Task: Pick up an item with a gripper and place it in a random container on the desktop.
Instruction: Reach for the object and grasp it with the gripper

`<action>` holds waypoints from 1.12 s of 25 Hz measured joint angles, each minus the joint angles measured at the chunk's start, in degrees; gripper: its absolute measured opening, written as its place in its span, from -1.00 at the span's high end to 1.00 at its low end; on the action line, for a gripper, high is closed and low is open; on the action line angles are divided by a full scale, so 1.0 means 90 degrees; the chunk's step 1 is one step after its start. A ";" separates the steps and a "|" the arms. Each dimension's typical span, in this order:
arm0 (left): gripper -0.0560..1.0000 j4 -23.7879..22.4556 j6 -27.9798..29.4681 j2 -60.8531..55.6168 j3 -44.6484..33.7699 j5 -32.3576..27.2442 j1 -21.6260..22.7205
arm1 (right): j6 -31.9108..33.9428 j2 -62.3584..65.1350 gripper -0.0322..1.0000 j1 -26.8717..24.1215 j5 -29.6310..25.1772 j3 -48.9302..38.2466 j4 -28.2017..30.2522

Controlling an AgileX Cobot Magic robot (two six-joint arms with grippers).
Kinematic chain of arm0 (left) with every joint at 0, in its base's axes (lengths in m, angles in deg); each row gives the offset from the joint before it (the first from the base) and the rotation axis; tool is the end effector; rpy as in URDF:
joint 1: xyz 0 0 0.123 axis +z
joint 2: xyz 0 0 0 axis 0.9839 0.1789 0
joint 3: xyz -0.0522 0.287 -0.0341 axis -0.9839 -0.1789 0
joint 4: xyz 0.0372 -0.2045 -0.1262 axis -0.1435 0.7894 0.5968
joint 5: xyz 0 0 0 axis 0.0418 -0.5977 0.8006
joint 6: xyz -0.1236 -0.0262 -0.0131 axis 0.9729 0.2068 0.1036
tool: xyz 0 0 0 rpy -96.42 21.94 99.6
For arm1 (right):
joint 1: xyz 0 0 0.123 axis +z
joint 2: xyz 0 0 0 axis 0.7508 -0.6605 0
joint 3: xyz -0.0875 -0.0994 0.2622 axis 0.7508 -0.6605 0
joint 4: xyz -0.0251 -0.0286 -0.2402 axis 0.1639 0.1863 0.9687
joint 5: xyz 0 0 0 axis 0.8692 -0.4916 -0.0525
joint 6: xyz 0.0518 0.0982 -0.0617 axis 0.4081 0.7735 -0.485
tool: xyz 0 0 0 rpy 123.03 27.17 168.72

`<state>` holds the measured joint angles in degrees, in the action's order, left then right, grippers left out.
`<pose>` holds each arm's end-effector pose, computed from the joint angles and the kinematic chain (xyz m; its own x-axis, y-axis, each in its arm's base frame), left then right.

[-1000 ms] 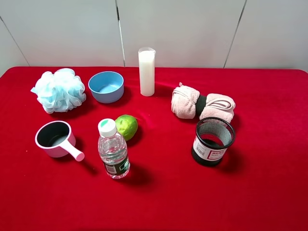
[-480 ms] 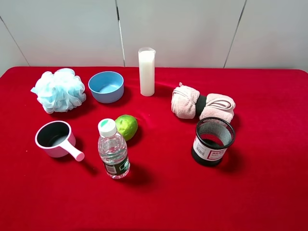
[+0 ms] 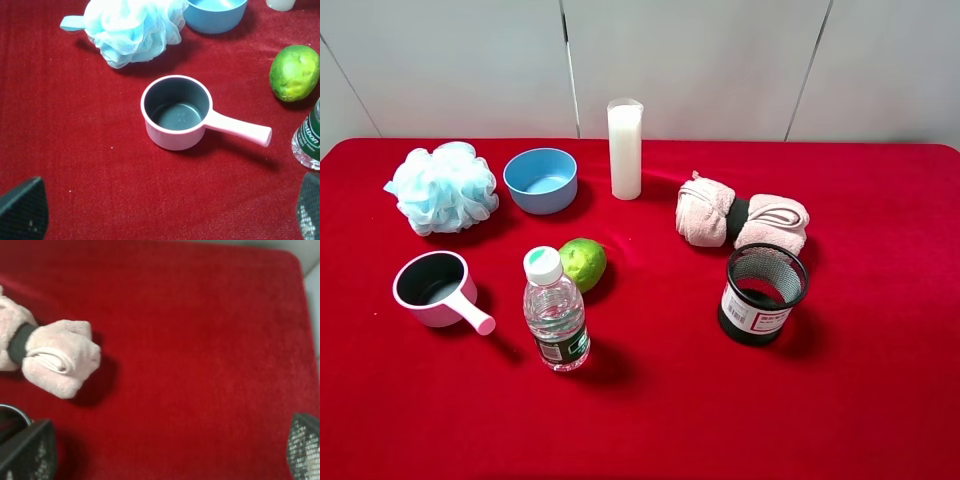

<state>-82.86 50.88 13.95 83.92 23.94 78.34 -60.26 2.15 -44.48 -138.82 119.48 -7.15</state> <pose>0.0105 -0.0068 0.2531 -0.4563 0.1144 -0.8824 0.1169 0.9908 0.0680 0.1697 0.0023 0.3817 -0.7146 -0.1813 -0.6756 -0.1115 0.9830 -0.1459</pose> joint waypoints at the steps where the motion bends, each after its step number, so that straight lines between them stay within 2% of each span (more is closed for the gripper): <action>1: -0.99 0.0000 0.0000 0.0000 0.0000 0.0000 0.0000 | -0.0005 -0.0228 -0.41 0.0137 -0.0072 0.0163 0.0000; 8: -0.99 0.0000 0.0000 0.0000 0.0000 0.0000 0.0000 | -0.0042 -0.1637 -0.41 0.1200 -0.0563 0.1396 -0.0005; 15: -0.99 0.0000 0.0000 0.0000 0.0000 0.0000 0.0000 | 0.0077 -0.2905 -0.41 0.1936 -0.0656 0.2644 -0.0007; 28: -0.99 0.0000 -0.0005 0.0000 0.0000 0.0000 0.0000 | 0.0196 -0.5088 -0.41 0.2066 -0.0691 0.4720 -0.0825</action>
<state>-82.86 50.83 13.95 83.92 23.94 78.34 -58.49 -43.64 -25.89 -145.04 161.96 -14.57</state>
